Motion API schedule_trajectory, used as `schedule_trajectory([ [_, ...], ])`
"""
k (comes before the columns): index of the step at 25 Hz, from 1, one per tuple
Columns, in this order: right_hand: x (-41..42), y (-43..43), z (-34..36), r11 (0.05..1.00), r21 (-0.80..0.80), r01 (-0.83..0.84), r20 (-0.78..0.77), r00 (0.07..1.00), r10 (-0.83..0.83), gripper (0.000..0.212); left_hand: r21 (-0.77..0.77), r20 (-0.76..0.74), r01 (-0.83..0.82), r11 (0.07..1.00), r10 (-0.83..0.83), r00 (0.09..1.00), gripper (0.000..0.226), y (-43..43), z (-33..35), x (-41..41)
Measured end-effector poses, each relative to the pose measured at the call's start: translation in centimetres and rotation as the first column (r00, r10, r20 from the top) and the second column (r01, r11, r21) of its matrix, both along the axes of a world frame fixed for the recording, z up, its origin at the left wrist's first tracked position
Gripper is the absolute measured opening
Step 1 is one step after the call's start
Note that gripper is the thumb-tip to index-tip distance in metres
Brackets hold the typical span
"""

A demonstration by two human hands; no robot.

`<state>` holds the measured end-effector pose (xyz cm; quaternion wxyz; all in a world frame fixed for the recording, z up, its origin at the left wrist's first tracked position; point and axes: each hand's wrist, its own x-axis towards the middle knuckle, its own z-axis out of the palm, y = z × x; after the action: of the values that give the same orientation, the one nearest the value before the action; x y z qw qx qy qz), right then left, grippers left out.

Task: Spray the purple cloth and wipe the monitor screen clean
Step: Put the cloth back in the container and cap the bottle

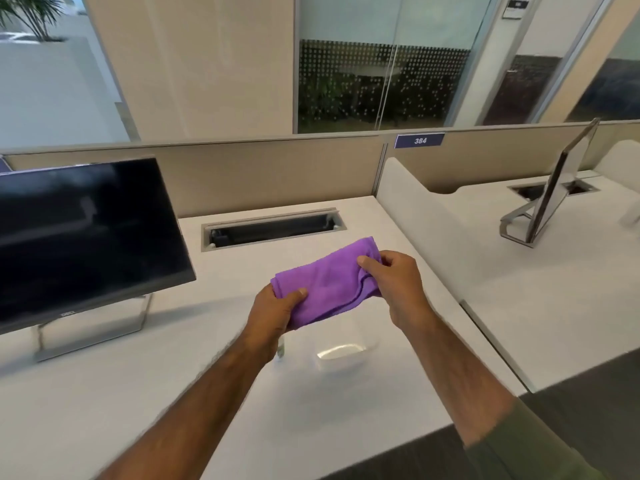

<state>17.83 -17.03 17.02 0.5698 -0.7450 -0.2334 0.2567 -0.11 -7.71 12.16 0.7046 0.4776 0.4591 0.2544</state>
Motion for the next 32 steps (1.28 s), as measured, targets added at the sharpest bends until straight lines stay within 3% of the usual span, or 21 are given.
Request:
schedule_trajectory([
  [5,2.6,-0.2,-6.8,0.948,-0.314,0.052,0.336,0.940,0.059,0.015,0.288,-0.423,0.145,0.947,-0.011,0.906,0.030,0.1,-2.9,3.0],
  [7,3.0,-0.2,-8.5,0.915,-0.398,0.058,0.414,0.902,0.124,0.013,0.322,-0.533,0.215,0.922,-0.011,0.846,0.026,-0.1,-3.8,3.7],
  [11,3.1,0.0,-10.6,0.853,-0.522,0.013,0.506,0.810,0.297,0.013,0.352,-0.661,0.370,0.860,-0.052,0.748,0.050,-0.8,-5.4,4.8],
  [14,2.7,0.1,-11.4,0.794,-0.607,-0.019,0.537,0.727,0.428,0.022,0.346,-0.803,0.533,0.772,-0.050,0.595,0.028,-1.3,-6.1,5.9],
  [17,1.9,0.3,-12.0,0.709,-0.703,-0.055,0.546,0.599,0.586,0.030,0.340,-0.875,0.651,0.678,-0.025,0.483,0.010,-1.8,-6.5,7.0],
  [20,1.3,0.7,-12.3,0.642,-0.761,-0.096,0.522,0.498,0.693,0.040,0.324,-0.925,0.749,0.578,0.029,0.378,0.015,-2.5,-6.4,7.9],
  [23,1.0,1.2,-12.6,0.616,-0.781,-0.101,0.514,0.454,0.727,0.020,0.274,-0.961,0.838,0.471,0.103,0.257,0.016,-2.9,-6.3,8.7],
  [28,1.0,1.3,-12.8,0.548,-0.833,-0.082,0.479,0.390,0.786,0.016,0.169,-0.982,0.931,0.323,0.138,0.130,0.010,-2.5,-6.8,8.9],
  [32,1.7,1.4,-12.9,0.536,-0.843,0.033,0.534,0.162,0.830,0.016,0.088,-0.983,0.959,0.269,0.177,0.040,0.017,-1.9,-7.6,8.8],
])
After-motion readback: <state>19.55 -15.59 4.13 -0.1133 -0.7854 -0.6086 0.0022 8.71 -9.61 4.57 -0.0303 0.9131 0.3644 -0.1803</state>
